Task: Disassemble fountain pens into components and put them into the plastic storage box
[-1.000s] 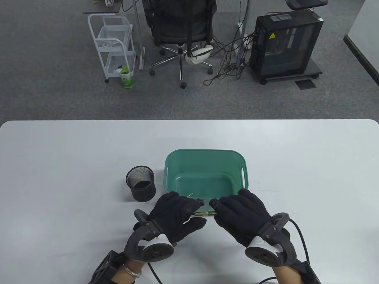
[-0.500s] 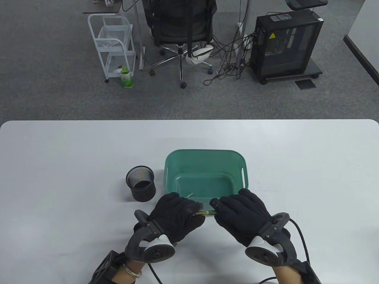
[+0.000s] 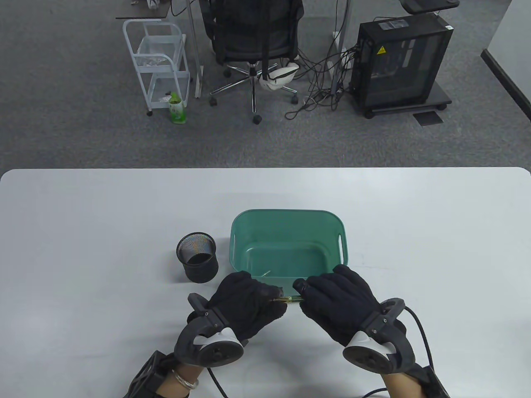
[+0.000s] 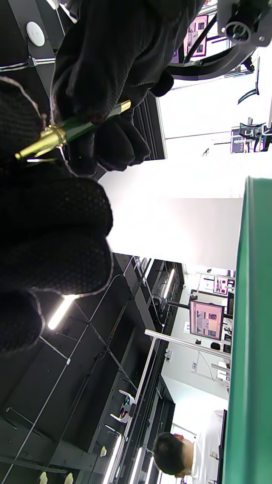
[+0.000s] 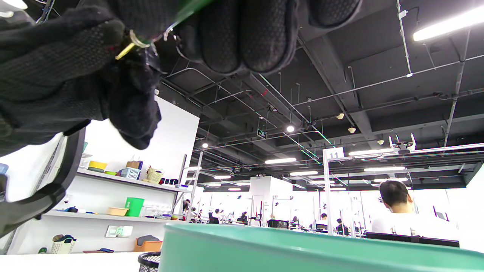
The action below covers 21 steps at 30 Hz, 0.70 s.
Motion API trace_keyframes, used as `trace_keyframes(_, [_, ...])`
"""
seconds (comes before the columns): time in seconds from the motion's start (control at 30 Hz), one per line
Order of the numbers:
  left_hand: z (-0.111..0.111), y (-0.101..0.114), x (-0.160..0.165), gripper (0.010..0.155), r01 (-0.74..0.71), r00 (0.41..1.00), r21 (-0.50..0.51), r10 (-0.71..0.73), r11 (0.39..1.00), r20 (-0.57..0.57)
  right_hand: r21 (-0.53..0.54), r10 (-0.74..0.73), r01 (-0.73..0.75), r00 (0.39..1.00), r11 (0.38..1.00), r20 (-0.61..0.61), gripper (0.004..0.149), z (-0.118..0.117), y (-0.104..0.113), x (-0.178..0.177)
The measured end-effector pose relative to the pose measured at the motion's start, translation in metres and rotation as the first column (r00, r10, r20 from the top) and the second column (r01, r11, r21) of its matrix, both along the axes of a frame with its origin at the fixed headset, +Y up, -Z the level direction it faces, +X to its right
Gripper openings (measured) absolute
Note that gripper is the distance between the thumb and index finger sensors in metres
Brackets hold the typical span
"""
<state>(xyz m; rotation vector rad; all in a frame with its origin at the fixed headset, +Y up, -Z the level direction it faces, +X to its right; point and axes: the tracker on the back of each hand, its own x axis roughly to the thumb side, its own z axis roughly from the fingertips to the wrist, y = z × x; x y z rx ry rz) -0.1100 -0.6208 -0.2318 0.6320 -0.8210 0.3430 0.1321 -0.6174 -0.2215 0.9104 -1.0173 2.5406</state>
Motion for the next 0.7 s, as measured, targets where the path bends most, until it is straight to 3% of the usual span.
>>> trace_keyframes(0.7, [-0.0018, -0.0001, -0.0013, 0.053, -0.008, 1.0, -0.007, 0.008, 1.0, -0.002, -0.005, 0.005, -0.005, 1.0, 1.0, -0.007, 0.044, 0.0, -0.0011, -0.0019])
